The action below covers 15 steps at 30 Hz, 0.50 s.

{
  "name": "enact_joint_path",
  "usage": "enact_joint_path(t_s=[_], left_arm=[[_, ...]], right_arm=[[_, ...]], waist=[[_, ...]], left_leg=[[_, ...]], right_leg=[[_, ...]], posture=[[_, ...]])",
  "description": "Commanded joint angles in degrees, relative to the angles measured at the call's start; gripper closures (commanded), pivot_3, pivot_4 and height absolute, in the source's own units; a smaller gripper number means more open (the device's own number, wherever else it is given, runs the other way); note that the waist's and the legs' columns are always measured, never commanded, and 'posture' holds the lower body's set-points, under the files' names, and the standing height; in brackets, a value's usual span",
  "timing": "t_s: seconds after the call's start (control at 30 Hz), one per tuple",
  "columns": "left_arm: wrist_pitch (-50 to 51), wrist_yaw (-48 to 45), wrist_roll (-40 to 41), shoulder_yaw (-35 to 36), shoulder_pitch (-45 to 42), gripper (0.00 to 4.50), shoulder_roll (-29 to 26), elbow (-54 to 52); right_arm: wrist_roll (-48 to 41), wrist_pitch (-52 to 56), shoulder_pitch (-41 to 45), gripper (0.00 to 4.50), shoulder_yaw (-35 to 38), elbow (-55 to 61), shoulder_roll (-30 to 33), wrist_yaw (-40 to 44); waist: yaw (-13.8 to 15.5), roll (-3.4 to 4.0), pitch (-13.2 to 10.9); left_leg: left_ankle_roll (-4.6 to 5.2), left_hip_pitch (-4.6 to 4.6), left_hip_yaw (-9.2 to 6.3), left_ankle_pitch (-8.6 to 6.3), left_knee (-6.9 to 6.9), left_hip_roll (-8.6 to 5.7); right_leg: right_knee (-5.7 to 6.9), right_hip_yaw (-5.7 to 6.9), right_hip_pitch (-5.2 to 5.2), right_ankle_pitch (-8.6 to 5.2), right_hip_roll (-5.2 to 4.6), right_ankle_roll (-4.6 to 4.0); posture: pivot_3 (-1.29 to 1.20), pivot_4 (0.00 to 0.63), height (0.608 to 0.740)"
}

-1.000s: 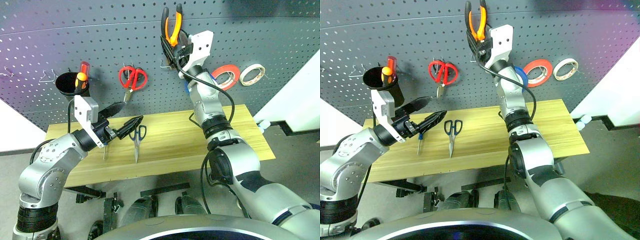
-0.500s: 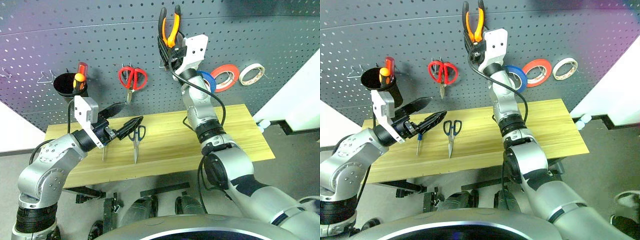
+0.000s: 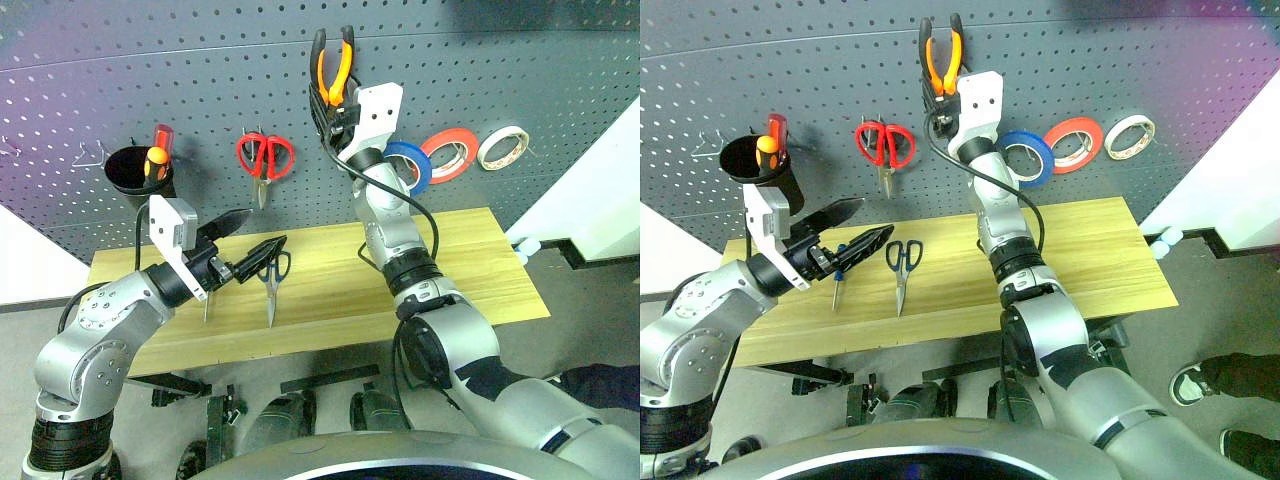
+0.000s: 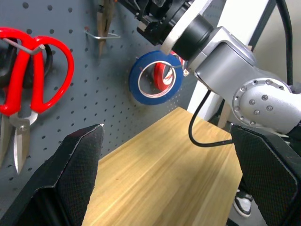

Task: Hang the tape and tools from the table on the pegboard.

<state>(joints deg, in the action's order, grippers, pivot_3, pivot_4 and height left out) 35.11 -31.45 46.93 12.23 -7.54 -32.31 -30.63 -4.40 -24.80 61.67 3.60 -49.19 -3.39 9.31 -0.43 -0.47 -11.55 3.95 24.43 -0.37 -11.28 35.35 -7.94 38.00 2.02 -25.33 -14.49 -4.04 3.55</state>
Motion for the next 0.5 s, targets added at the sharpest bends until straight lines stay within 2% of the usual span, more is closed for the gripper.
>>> enact_joint_path(t_s=[0.03,0.5], left_arm=[[-0.05,0.35,1.19,1.17,0.05,0.00,-0.38,-2.70],[0.52,1.53,2.11,1.68,0.96,0.00,-0.60,-4.02]], right_arm=[[1.26,-3.04,0.93,1.80,-0.65,0.81,-0.21,-0.79],[2.88,-5.65,2.98,1.80,-0.70,-5.67,0.60,-2.05]], waist=[[0.02,0.01,0.00],[0.13,0.02,-0.08]], left_leg=[[0.00,-0.01,0.00,0.00,-0.02,0.00],[-0.01,-0.03,0.00,0.00,-0.11,0.03]], right_leg=[[0.00,0.00,0.00,-0.01,0.00,-0.01],[-0.03,0.00,0.00,-0.03,0.02,-0.05]], posture=[[0.11,0.198,0.726],[0.13,0.206,0.726]])
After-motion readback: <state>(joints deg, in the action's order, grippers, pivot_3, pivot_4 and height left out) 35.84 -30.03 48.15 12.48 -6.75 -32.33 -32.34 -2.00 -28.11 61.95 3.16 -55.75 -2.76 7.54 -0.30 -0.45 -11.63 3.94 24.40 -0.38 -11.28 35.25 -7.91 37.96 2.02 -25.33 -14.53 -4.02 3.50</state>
